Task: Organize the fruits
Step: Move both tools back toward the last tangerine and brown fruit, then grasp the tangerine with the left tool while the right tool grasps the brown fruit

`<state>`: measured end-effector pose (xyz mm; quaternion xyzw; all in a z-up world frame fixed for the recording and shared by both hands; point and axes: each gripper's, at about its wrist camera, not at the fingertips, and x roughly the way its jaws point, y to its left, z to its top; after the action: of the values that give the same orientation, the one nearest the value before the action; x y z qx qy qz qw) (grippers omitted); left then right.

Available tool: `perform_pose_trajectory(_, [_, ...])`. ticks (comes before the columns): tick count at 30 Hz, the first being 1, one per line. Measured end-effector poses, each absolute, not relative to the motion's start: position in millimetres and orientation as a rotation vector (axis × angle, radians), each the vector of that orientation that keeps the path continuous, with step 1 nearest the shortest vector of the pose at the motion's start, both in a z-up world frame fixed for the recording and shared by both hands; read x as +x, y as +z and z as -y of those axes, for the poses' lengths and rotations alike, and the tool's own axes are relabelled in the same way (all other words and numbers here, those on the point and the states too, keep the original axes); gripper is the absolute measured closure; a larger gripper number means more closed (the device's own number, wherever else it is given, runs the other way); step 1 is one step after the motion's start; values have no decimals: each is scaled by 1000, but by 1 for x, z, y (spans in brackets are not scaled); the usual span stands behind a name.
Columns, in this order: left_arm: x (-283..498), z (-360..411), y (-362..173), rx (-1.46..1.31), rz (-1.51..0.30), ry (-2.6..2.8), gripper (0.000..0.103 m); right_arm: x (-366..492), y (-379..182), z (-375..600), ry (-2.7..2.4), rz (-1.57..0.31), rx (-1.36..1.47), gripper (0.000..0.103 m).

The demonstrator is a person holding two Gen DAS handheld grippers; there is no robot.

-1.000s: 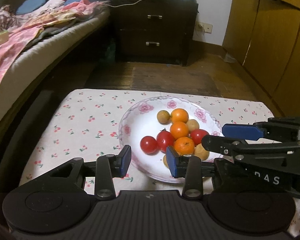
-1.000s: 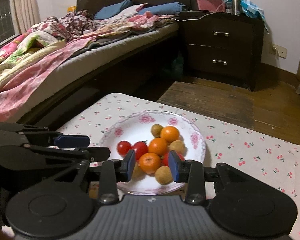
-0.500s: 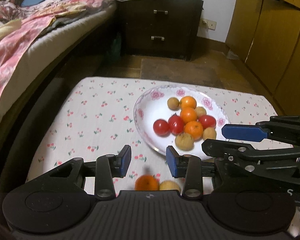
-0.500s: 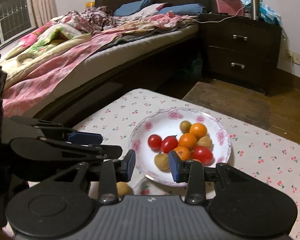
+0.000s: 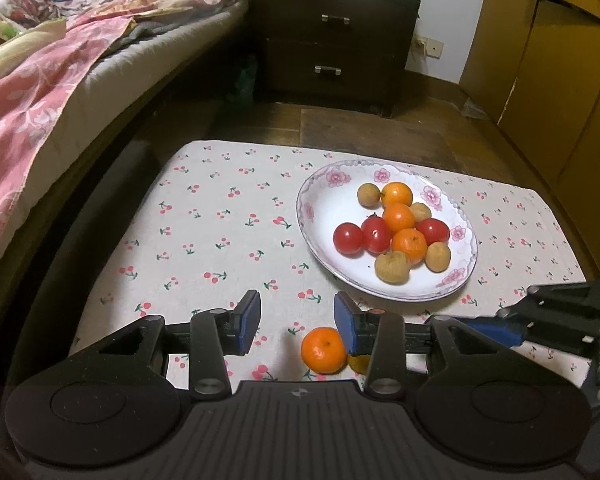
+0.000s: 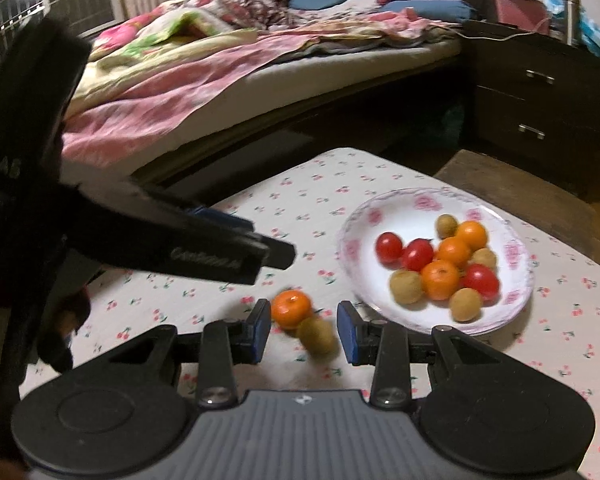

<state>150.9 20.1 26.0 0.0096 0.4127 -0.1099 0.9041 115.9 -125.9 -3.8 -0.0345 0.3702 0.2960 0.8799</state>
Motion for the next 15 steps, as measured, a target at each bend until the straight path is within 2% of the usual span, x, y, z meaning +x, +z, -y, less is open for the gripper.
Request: perform_pose_trajectory(15, [149,-26,21,-3,-885,-257,51,129,-40,110,647,-828,-122,48])
